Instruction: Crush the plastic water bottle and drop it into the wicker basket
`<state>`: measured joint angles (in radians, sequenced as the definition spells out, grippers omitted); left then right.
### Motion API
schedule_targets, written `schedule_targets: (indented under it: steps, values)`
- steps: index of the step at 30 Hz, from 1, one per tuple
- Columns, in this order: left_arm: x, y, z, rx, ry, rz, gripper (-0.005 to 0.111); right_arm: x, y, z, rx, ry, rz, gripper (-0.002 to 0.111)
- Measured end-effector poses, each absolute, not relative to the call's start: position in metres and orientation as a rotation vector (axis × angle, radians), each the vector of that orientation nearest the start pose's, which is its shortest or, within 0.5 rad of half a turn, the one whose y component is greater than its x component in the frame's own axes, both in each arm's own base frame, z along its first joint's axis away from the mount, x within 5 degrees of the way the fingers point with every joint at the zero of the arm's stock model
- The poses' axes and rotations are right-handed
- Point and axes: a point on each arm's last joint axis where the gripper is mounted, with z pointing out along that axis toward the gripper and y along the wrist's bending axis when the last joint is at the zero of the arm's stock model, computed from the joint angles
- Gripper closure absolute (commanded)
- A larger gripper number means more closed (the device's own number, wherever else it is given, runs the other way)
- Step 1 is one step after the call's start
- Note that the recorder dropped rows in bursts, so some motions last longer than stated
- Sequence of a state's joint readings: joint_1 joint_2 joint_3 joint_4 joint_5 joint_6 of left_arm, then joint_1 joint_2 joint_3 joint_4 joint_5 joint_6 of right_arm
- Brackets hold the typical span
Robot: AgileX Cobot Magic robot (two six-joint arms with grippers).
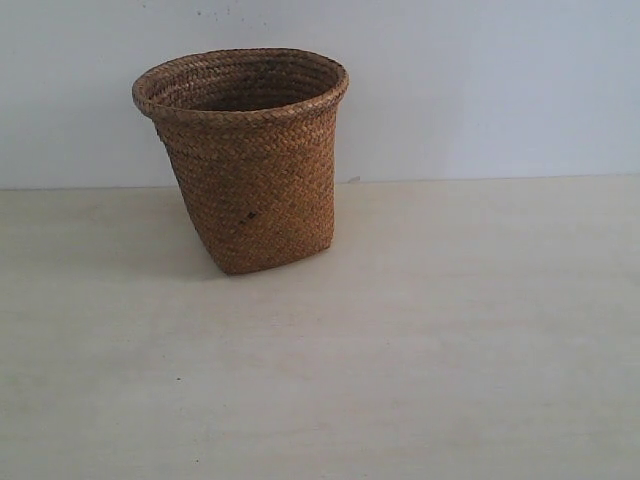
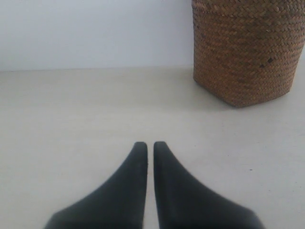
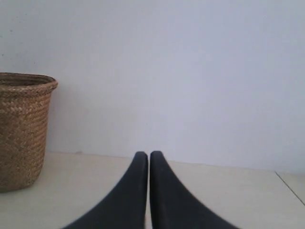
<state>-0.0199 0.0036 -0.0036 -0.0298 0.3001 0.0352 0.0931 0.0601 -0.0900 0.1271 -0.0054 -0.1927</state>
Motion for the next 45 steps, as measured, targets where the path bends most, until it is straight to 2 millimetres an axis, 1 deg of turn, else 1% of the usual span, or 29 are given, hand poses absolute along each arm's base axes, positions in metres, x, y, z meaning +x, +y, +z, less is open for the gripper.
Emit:
schedule_targets:
  steps: [7,17,24,35,41,45]
  values:
    - [0.055,-0.002,0.187,0.030,1.783,-0.017,0.103,0.057,0.004,0.213,-0.082,1.515,0.025,0.108]
    - [0.055,-0.002,0.187,0.030,1.783,-0.017,0.103,0.057,0.005,0.204,-0.094,1.599,0.028,0.108]
    - [0.055,-0.002,0.187,0.030,1.783,-0.017,0.103,0.054,0.007,0.186,-0.097,1.793,0.069,0.108]
    - [0.055,-0.002,0.187,0.030,1.783,-0.017,0.103,0.054,0.007,0.183,-0.073,1.820,0.094,0.108]
    - [0.055,-0.002,0.187,0.030,1.783,-0.017,0.103,0.054,0.007,0.183,0.014,1.824,0.161,0.108]
    - [0.055,-0.002,0.187,0.030,1.783,-0.017,0.103,0.054,0.007,0.183,-0.019,1.823,0.135,0.108]
